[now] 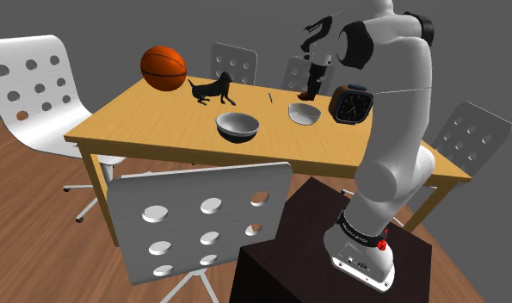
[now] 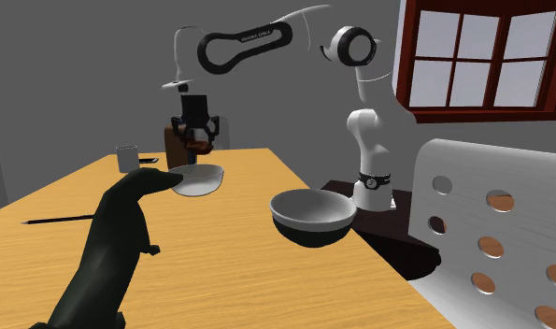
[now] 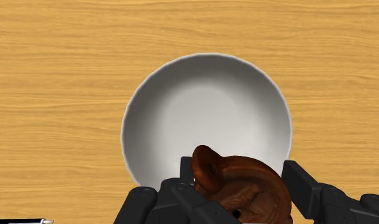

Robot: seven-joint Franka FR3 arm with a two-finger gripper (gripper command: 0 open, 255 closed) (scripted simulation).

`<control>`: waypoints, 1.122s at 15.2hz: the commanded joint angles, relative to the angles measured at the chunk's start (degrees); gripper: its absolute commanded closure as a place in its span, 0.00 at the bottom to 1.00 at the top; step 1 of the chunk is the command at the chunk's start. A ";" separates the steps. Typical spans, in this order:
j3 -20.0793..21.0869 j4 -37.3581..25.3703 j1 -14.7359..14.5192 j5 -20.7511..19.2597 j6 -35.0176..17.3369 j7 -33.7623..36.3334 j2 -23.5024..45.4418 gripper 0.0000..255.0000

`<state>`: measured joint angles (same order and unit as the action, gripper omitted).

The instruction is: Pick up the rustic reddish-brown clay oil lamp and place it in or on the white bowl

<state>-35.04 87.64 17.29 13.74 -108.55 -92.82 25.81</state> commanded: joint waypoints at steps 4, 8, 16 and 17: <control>0.47 -3.20 2.80 1.82 0.02 -2.23 3.59 1.00; 0.80 -1.20 2.75 2.36 -2.62 -2.58 4.36 1.00; 1.32 0.97 2.83 3.21 -5.85 -3.08 5.62 1.00; 1.32 0.97 2.83 3.21 -5.85 -3.08 5.62 1.00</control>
<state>-33.73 88.60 20.12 16.93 -114.36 -95.90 31.42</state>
